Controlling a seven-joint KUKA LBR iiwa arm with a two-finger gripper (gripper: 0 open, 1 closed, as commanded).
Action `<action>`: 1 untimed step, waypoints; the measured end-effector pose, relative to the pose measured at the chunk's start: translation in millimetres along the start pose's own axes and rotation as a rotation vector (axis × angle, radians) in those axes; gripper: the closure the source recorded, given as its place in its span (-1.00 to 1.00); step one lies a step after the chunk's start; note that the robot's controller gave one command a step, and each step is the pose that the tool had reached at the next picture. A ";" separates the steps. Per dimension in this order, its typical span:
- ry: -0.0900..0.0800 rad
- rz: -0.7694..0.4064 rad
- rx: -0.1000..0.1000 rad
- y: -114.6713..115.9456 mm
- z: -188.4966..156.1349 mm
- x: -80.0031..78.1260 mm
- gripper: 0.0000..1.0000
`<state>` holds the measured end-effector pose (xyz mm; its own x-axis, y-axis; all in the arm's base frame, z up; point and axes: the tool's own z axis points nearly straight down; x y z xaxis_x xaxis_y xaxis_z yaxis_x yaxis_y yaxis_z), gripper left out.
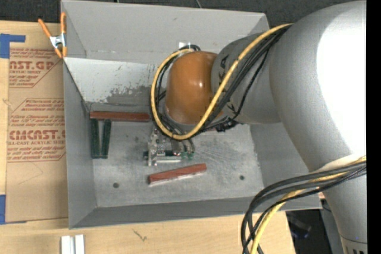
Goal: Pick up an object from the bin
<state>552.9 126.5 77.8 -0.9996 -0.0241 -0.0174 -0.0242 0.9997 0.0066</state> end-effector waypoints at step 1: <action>0.007 -0.106 0.005 -33.0 -178.4 -12.3 1.00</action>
Offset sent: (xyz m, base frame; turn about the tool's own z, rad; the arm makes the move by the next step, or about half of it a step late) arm 0.0000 0.0000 0.0000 0.0000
